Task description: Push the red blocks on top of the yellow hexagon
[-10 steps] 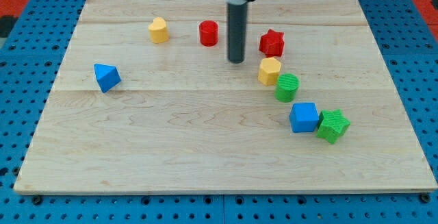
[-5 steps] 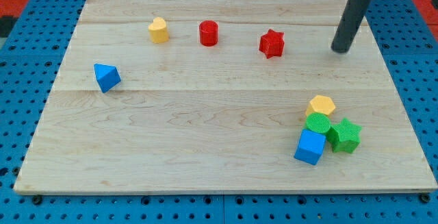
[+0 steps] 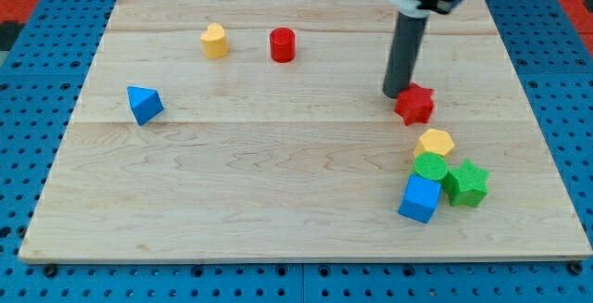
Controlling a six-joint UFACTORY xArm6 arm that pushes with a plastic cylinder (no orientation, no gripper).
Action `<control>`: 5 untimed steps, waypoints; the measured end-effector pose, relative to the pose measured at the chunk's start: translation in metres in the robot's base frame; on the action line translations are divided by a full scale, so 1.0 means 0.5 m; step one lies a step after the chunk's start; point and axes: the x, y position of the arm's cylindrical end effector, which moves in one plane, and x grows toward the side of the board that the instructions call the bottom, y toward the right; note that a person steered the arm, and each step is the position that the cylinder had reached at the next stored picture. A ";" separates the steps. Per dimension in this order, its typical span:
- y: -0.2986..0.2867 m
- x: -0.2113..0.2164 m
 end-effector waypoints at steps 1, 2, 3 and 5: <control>0.000 0.081; -0.075 -0.059; -0.157 -0.228; -0.449 -0.223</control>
